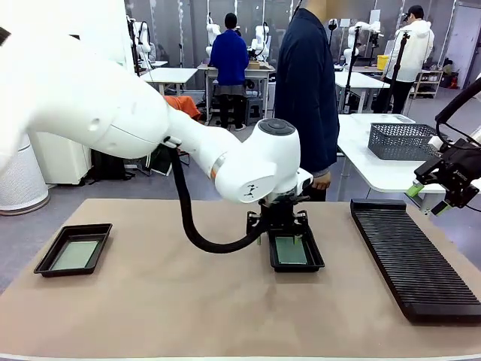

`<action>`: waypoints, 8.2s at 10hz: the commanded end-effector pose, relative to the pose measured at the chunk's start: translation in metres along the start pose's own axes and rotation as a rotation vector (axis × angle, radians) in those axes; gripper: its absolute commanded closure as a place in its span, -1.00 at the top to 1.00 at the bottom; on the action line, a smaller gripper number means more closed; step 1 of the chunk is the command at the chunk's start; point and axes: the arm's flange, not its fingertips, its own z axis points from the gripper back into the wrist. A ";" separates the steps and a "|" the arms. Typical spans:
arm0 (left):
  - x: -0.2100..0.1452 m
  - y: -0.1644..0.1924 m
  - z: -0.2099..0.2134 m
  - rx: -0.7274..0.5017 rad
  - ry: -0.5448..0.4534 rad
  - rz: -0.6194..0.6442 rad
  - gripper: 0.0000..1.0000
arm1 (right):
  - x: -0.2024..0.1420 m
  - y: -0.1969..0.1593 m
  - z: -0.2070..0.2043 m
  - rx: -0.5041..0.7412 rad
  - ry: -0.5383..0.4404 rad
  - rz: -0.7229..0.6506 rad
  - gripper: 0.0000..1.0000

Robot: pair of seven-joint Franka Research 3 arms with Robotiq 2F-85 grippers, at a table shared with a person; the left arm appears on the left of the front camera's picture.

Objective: Inspect and transfer BCBs to ESD trays.
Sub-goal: Pick up the ESD tray and place it on the left side of the table.

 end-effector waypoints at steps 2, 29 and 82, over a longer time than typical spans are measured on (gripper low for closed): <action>0.011 -0.010 -0.024 0.027 -0.040 0.049 1.00 | -0.004 0.002 -0.003 -0.017 -0.017 -0.026 1.00; 0.047 0.028 -0.058 0.008 0.122 0.055 0.49 | -0.004 0.002 -0.003 -0.017 -0.017 -0.026 1.00; 0.011 0.416 0.015 -0.357 0.071 0.127 -0.94 | -0.004 0.002 -0.003 -0.017 -0.017 -0.026 1.00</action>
